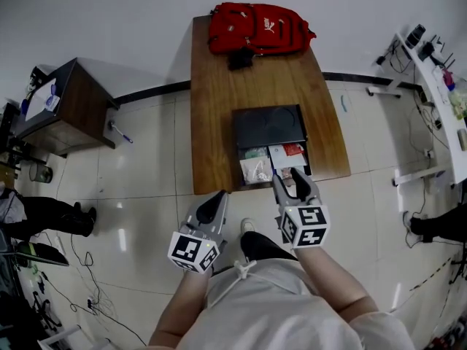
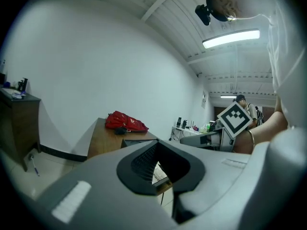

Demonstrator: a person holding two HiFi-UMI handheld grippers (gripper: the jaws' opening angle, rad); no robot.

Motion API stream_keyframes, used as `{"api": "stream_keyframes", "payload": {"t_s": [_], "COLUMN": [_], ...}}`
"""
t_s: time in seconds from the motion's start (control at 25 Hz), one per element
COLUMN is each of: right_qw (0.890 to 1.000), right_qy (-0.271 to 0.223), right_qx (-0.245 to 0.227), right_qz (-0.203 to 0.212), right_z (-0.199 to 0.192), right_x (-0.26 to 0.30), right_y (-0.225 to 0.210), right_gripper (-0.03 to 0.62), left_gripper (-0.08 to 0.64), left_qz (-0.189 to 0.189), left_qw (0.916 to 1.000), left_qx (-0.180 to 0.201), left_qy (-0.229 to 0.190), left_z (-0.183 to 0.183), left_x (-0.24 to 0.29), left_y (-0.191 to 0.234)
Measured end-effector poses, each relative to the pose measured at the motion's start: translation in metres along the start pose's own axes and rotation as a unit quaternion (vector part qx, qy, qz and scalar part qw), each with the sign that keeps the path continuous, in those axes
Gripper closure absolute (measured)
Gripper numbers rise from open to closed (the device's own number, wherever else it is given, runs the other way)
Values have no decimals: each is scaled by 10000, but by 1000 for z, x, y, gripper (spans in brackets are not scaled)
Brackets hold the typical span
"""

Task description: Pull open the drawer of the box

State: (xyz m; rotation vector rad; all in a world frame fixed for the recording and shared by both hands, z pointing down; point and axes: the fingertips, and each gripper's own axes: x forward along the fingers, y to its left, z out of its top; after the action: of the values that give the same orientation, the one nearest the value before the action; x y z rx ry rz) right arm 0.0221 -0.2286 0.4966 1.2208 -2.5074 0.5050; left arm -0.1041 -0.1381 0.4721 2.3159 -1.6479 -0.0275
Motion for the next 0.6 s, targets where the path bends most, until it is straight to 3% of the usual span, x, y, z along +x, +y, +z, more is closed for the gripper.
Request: {"api": "stream_keyframes", "payload": {"t_s": [0.12, 0.24, 0.44, 0.6], "right_qw": [9979, 9939, 9852, 9821], "right_qy": [-629, -1047, -1588, -1709], "right_qx": [-55, -46, -361, -618], "right_qz": [119, 328, 533, 488], "right_z": [37, 54, 49, 22], "right_x": [-35, -74, -148, -203], "right_y": [21, 48, 96, 123], "right_gripper": [452, 565, 586, 586], "left_gripper": [554, 554, 554, 554], "left_qz": [-86, -208, -368, -525], "left_qw": [9995, 9979, 9950, 9937], "left_qx": [145, 305, 427, 483], "left_qy": [-270, -528, -830, -862], "left_z": [21, 39, 50, 41], "left_x": [-18, -45, -103, -152], "left_y": [-19, -43, -85, -121]}}
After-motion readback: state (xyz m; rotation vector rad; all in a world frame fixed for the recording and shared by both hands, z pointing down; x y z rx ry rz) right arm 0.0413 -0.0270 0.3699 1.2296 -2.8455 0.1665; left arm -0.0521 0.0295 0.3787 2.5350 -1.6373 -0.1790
